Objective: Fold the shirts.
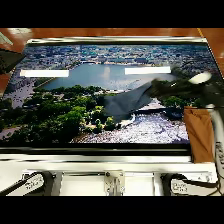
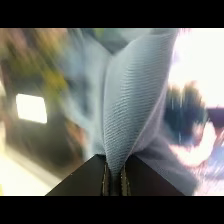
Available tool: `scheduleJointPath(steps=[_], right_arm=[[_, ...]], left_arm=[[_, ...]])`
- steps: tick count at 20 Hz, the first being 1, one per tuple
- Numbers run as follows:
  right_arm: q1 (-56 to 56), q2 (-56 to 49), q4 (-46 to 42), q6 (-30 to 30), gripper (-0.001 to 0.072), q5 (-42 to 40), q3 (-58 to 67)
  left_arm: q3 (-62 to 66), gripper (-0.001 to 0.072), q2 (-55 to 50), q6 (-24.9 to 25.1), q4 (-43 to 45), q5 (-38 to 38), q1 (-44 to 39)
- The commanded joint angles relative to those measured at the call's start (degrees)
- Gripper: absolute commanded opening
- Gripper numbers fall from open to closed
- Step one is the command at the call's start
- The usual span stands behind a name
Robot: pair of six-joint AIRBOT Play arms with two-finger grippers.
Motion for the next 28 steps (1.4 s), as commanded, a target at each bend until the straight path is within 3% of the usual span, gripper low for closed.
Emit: scheduleJointPath(steps=[1, 6, 10, 16, 20, 25, 28], right_arm=[[-12.50, 6.25, 0.09, 5.53, 0.0054, 5.20, 10.03], [-31.17, 7.10, -3.89, 8.76, 0.0054, 14.91, 15.45], [-40.59, 7.10, -9.22, 7.54, 0.0054, 14.47, 15.45], [-44.61, 7.13, -10.36, 4.07, 0.0054, 11.50, 15.47], [-44.57, 7.13, -12.28, 3.39, 0.0054, 16.09, 15.47], [-44.57, 7.23, -25.42, 2.62, 0.0055, 35.87, 15.45], [-44.57, 8.41, -40.33, 6.69, 0.0054, 40.26, 15.34]], left_arm=[[-0.02, 0.0036, 0.02, -0.02, 0.00, 0.00, 0.04], [-0.02, 0.0036, 0.02, -0.02, 0.00, -1.14, 0.04], [-0.02, 0.0036, 0.02, -0.04, 0.00, -1.88, 0.04], [-0.02, 0.0036, 0.02, -0.04, 0.00, -1.86, 0.04], [-0.02, 0.0036, 0.02, -0.48, 0.00, -1.86, 0.04], [-0.02, 0.0036, 0.00, -0.39, 0.02, -1.84, 0.04], [-0.02, 0.0036, 0.00, -0.20, 0.02, -1.81, 0.04]])
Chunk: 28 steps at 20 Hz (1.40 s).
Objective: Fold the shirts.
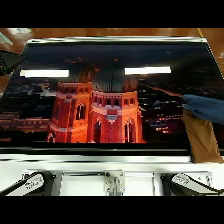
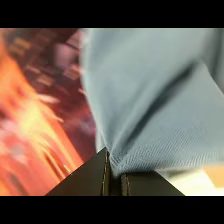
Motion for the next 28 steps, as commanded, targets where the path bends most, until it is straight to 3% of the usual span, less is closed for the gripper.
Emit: scheduleJointPath(steps=[1, 6, 11, 12, 13, 14, 15, 19, 21, 23, 25, 27, 28], right_arm=[[-0.22, 1.64, -18.29, 3.93, 0.0054, 8.63, -1.31], [-3.98, 8.39, -25.59, 3.74, 0.0054, 6.27, -20.37], [-6.16, 11.58, -26.97, 6.03, 0.0055, -7.63, -41.33], [-6.16, 11.58, -27.61, 7.02, 0.0091, -10.58, -43.63], [-6.16, 11.58, -27.78, 7.30, 0.0313, -13.38, -44.63], [-6.16, 11.58, -28.13, 6.58, 0.0606, -14.88, -44.33], [-6.16, 11.58, -28.48, 5.86, 0.0683, -15.32, -42.93], [-6.08, 11.61, -31.91, 5.49, 0.0682, -14.56, -26.47], [-5.99, 11.61, -24.28, 5.60, 0.0681, -20.90, -15.72], [-4.24, 11.93, -7.96, 1.49, 0.0673, -27.85, -8.79], [3.67, 12.96, -0.74, -1.51, 0.0672, -29.68, -7.45], [16.48, 12.24, -8.74, -2.10, 0.0673, -25.81, -9.16], [22.45, 10.75, -14.27, 1.18, 0.0674, -22.47, -10.95]], left_arm=[[-0.02, 0.0036, 0.00, 0.20, 0.02, 0.07, 0.04], [-0.02, 0.0036, 0.00, 0.20, 0.00, 0.02, 0.04], [-0.02, 0.0036, 0.00, 0.15, 0.00, 0.04, 0.04], [-0.02, 0.0036, 0.00, 0.17, 0.02, 0.04, 0.04], [-0.02, 0.0036, 0.00, 0.15, 0.00, 0.07, 0.04], [-0.02, 0.0036, 0.00, 0.15, 0.00, 0.09, 0.04], [-0.02, 0.0036, 0.00, 0.15, 0.02, 0.31, 0.04], [-0.02, 0.0035, -0.17, 0.17, 2.51, 1.14, -1.84], [0.00, 0.0033, -0.13, -0.76, 10.86, 1.31, -5.25], [0.00, 0.0032, -0.33, -10.49, 31.52, 4.04, -13.77], [0.00, 0.0033, -1.81, -18.93, 51.58, 5.18, -24.72], [0.02, 0.0037, -5.27, -23.63, 64.76, 4.02, -35.80], [0.11, 0.0153, -7.32, -24.70, 67.45, 3.19, -39.54]])
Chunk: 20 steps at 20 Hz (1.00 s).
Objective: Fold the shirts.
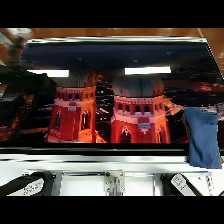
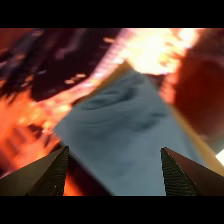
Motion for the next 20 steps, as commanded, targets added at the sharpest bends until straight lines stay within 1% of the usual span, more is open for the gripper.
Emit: scheduleJointPath(steps=[1, 2, 5, 9, 16, 20], right_arm=[[16.90, -3.15, -5.31, 3.15, 0.0675, 6.69, -1.31], [19.78, -5.25, -4.85, 3.58, 0.0675, 10.56, -2.51], [26.03, -10.47, -5.68, 3.61, 0.0675, 13.88, -4.04], [30.73, -11.96, -4.76, 4.13, 0.0675, 13.77, -4.04], [32.30, -11.96, -2.73, 4.11, 0.0675, 13.79, -4.04], [32.30, -11.96, -2.73, 4.11, 0.0675, 13.79, -4.04]], left_arm=[[0.11, 0.0587, -5.73, -12.02, 21.44, -1.01, -14.78], [0.11, 0.0713, -7.39, -14.91, 20.92, -2.12, -16.15], [0.11, 0.0713, -9.33, -14.56, 20.79, -5.11, -16.59], [0.11, 0.0713, -9.09, -13.66, 20.85, -4.52, -15.80], [0.11, 0.0713, -9.25, -13.64, 21.00, -1.44, -15.69], [0.09, 0.0713, -9.25, -13.64, 21.00, -1.46, -15.69]])
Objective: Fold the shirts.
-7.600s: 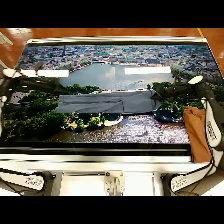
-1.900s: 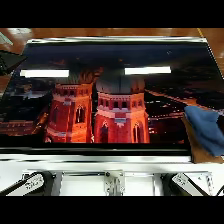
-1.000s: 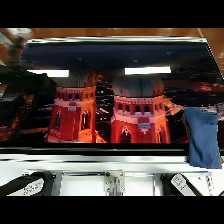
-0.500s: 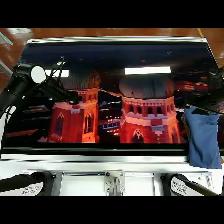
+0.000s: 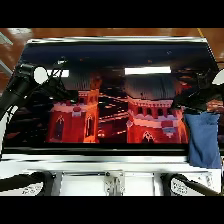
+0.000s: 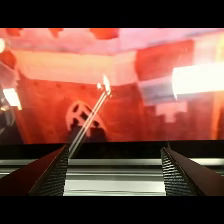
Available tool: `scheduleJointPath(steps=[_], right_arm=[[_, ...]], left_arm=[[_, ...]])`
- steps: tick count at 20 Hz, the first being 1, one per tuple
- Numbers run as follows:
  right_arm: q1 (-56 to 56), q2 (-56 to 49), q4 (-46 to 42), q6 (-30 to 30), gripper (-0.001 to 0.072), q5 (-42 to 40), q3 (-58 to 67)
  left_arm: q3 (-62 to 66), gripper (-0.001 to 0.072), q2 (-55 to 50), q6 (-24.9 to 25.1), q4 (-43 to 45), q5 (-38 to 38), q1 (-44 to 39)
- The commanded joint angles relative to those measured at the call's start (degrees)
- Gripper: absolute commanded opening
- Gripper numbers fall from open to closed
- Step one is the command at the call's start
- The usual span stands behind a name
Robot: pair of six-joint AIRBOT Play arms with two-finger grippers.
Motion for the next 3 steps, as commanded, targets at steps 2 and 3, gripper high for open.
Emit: scheduleJointPath(steps=[2, 3], right_arm=[[0.24, -0.04, 0.31, 0.04, 0.0675, 0.02, -0.02], [0.24, -0.04, 0.31, 0.04, 0.0675, 0.02, -0.02]], left_arm=[[0.04, 0.0713, -0.04, -0.02, 0.15, 0.44, -0.02], [0.04, 0.0713, -0.04, -0.02, 0.15, 0.42, -0.02]])
